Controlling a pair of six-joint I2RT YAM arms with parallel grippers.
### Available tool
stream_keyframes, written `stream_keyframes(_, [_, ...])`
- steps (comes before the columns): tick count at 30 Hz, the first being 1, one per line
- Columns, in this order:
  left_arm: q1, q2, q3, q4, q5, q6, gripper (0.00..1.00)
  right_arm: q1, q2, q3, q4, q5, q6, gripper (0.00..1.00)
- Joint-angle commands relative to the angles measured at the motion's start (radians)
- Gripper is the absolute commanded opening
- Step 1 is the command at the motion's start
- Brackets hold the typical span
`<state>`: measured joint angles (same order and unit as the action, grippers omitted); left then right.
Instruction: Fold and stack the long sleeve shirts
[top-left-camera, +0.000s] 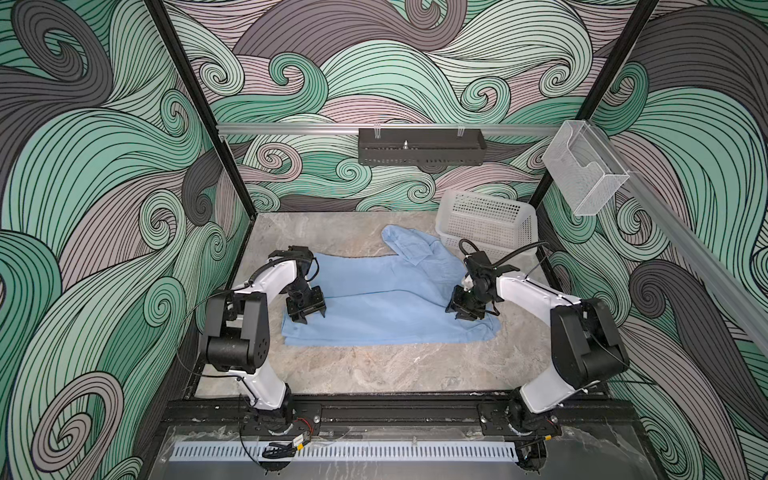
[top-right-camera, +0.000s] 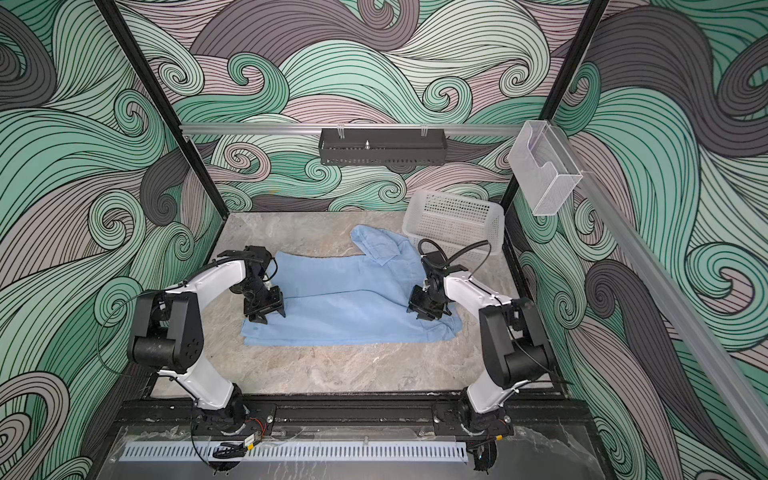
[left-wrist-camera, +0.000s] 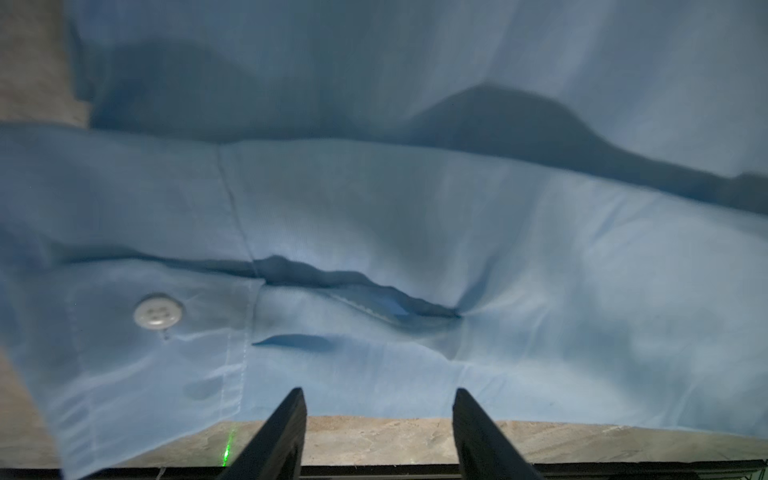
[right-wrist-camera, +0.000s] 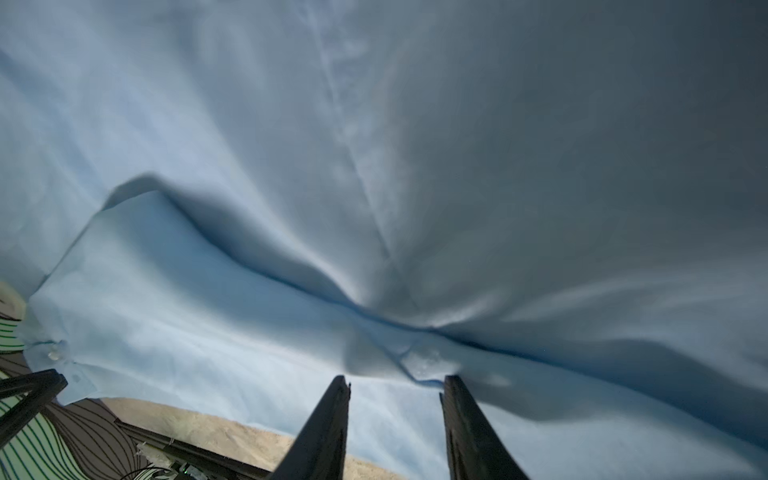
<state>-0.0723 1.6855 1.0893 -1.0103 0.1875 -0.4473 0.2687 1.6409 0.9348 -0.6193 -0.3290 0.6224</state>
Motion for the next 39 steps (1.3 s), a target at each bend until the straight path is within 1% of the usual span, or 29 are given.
stream_keyframes(1, [0.029, -0.01, -0.052, 0.055, 0.018, -0.051, 0.6, -0.009, 0.007, -0.067, 0.032, 0.025, 0.033, 0.4])
stream_keyframes(5, [0.032, -0.033, -0.153, 0.06, -0.009, -0.062, 0.6, -0.024, -0.029, -0.146, -0.026, 0.08, 0.042, 0.4])
stream_keyframes(6, [0.022, -0.045, -0.174, 0.056, -0.03, -0.075, 0.6, -0.027, -0.043, -0.166, -0.037, 0.087, 0.042, 0.41])
stream_keyframes(8, [-0.02, -0.077, -0.169, 0.031, -0.067, -0.109, 0.61, -0.033, -0.083, -0.209, -0.067, 0.098, 0.037, 0.41])
stream_keyframes(11, [-0.022, -0.102, -0.208, 0.03, -0.033, -0.149, 0.61, -0.034, -0.138, -0.25, -0.109, 0.105, 0.025, 0.42])
stream_keyframes(13, [-0.044, -0.123, -0.225, 0.023, -0.035, -0.177, 0.61, -0.035, -0.174, -0.266, -0.135, 0.106, 0.019, 0.42])
stream_keyframes(14, [-0.051, -0.135, -0.236, 0.024, -0.017, -0.193, 0.61, -0.036, -0.19, -0.27, -0.149, 0.105, 0.014, 0.42])
stream_keyframes(15, [-0.055, -0.15, -0.25, 0.03, 0.003, -0.205, 0.61, -0.039, -0.204, -0.271, -0.165, 0.108, 0.009, 0.42])
stream_keyframes(17, [-0.073, -0.197, -0.251, 0.008, -0.004, -0.231, 0.6, -0.047, -0.236, -0.26, -0.201, 0.1, -0.007, 0.43])
stream_keyframes(18, [-0.071, -0.223, -0.246, -0.003, 0.012, -0.235, 0.6, -0.048, -0.252, -0.248, -0.217, 0.094, -0.016, 0.43])
stream_keyframes(19, [-0.07, -0.255, -0.23, -0.025, 0.009, -0.239, 0.6, -0.049, -0.28, -0.228, -0.229, 0.087, -0.03, 0.45])
stream_keyframes(20, [-0.07, -0.316, -0.198, -0.045, -0.005, -0.238, 0.6, -0.048, -0.319, -0.201, -0.241, 0.095, -0.036, 0.46])
stream_keyframes(22, [-0.064, -0.373, -0.094, -0.082, -0.04, -0.211, 0.62, -0.049, -0.381, -0.133, -0.254, 0.133, -0.048, 0.5])
stream_keyframes(24, [-0.061, -0.389, 0.038, -0.078, -0.09, -0.165, 0.64, -0.048, -0.412, -0.052, -0.247, 0.185, -0.076, 0.53])
stream_keyframes(25, [-0.06, -0.388, 0.094, -0.043, -0.113, -0.12, 0.65, -0.047, -0.415, -0.008, -0.228, 0.222, -0.105, 0.53])
stream_keyframes(27, [-0.047, -0.343, 0.199, 0.017, -0.121, -0.053, 0.67, -0.049, -0.404, 0.045, -0.155, 0.294, -0.158, 0.54])
stream_keyframes(29, [-0.042, -0.23, 0.305, 0.068, -0.111, 0.019, 0.68, -0.052, -0.362, 0.094, -0.072, 0.354, -0.213, 0.52])
stream_keyframes(30, [-0.04, -0.173, 0.352, 0.076, -0.112, 0.039, 0.68, -0.058, -0.333, 0.115, -0.044, 0.364, -0.235, 0.51])
stream_keyframes(32, [-0.034, -0.036, 0.475, 0.052, -0.131, 0.06, 0.68, -0.085, -0.245, 0.181, -0.008, 0.325, -0.282, 0.5])
stream_keyframes(34, [-0.023, 0.098, 0.608, -0.009, -0.136, 0.073, 0.69, -0.107, -0.166, 0.229, 0.034, 0.269, -0.307, 0.52])
stream_keyframes(36, [-0.002, 0.235, 0.742, -0.085, -0.114, 0.077, 0.71, -0.116, -0.099, 0.252, 0.094, 0.253, -0.308, 0.54])
stream_keyframes(37, [0.008, 0.294, 0.788, -0.102, -0.104, 0.081, 0.72, -0.121, -0.06, 0.268, 0.118, 0.253, -0.305, 0.55])
stream_keyframes(39, [0.024, 0.367, 0.834, -0.088, -0.081, 0.089, 0.72, -0.125, 0.015, 0.311, 0.139, 0.246, -0.309, 0.56])
